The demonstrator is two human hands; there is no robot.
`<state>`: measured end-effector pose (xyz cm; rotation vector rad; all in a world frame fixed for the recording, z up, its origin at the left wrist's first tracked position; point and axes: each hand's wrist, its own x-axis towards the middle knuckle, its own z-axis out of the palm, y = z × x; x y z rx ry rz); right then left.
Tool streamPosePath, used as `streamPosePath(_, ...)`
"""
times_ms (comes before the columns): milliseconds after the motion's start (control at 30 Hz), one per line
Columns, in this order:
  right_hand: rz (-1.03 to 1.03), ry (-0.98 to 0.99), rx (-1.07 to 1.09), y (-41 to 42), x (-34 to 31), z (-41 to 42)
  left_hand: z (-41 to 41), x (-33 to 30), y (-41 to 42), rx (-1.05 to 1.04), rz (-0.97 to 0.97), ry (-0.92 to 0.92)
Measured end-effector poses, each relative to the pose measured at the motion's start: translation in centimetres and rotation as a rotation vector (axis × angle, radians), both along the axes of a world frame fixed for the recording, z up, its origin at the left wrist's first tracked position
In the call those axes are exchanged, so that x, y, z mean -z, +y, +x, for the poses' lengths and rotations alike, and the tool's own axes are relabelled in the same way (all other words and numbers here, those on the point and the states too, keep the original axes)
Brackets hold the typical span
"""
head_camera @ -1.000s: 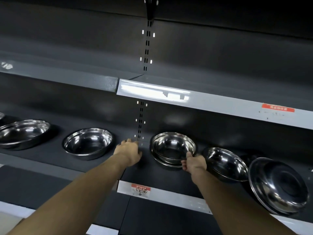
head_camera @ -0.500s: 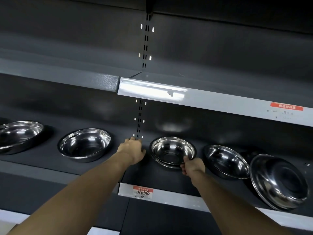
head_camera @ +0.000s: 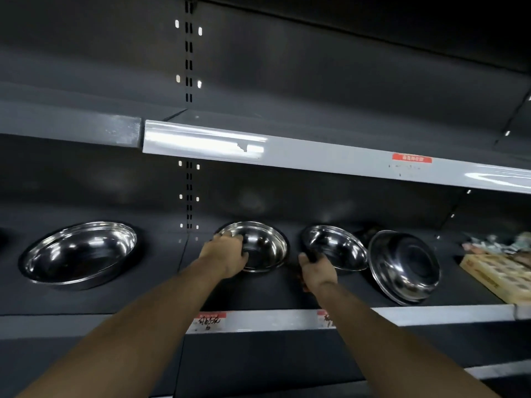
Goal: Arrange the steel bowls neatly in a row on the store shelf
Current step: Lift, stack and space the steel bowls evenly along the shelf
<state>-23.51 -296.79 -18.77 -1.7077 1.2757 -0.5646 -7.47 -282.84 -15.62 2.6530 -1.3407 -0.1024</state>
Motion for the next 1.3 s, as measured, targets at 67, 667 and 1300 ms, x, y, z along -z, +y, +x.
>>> streamPosePath(67,-0.028,0.013,0.042,-0.8,0.0,-2.0,-1.4,0.3,-1.5,0.057,-0.005,0.001)
streamPosePath(667,-0.143,-0.097,0.305,-12.3,-0.4,-19.2,-17.1,-0.7,-14.9,0.244,0.009,-0.017)
streamPosePath(1300,-0.050,0.005,0.048,-25.5,3.3,-24.4,-27.7,1.1,-24.4,-0.021,-0.048,0.223)
